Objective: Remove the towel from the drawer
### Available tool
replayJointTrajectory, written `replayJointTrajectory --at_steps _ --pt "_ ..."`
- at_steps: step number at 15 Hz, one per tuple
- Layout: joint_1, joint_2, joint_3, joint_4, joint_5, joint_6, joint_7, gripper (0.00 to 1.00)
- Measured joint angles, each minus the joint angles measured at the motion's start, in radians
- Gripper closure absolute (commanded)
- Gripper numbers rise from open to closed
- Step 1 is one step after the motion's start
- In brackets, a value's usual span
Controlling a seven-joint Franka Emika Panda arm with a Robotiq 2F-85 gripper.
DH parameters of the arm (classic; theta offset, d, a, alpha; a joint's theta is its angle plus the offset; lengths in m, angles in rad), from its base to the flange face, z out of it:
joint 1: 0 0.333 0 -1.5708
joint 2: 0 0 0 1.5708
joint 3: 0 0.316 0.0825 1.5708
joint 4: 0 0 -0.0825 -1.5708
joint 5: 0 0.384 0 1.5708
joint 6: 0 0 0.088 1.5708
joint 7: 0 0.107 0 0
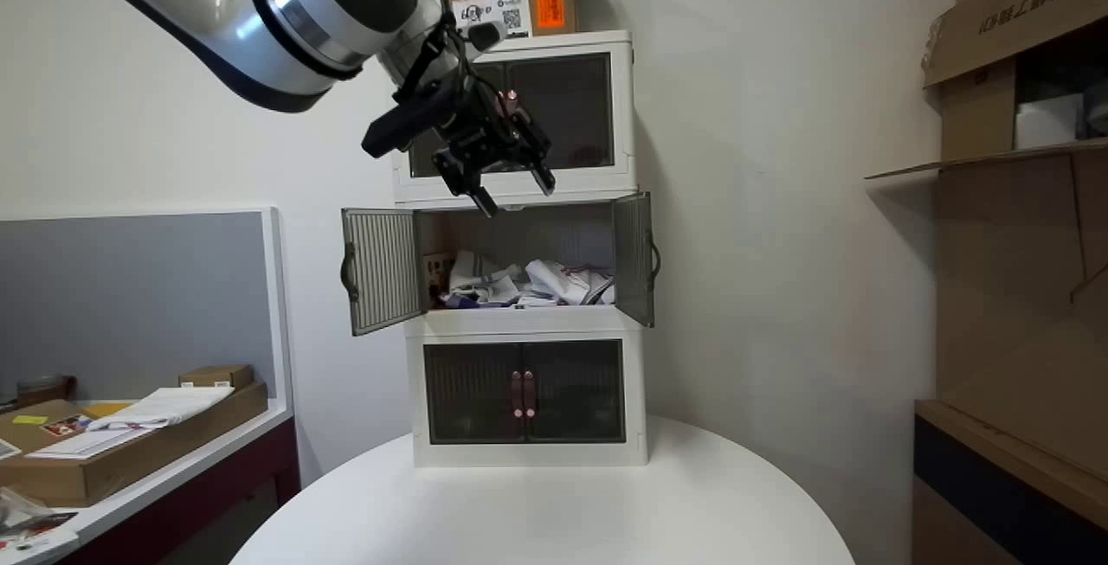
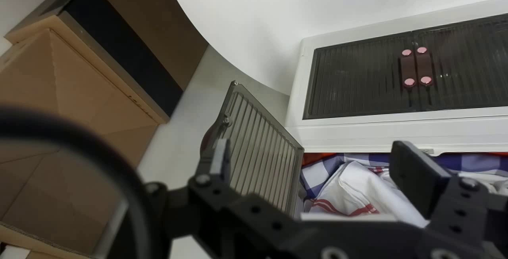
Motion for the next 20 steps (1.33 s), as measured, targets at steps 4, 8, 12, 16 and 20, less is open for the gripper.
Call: replayJointTrajectory --at_steps 4,8,12,16,20 --pt "-0.023 0.101 -0.004 0.027 -0.018 0.122 -0.008 0.0" --pt "-0.03 0.247 -0.005 0.107 -0.098 0.202 -0.016 0.0" --pt "-0.037 0.383 -0.003 0.217 -0.253 0.282 0.037 0.0" --pt "-0.036 0.476 -0.004 0.306 -0.388 0.326 0.165 0.0" --pt "-0.036 0.475 -0.004 0.303 -0.387 0.326 0.165 0.0"
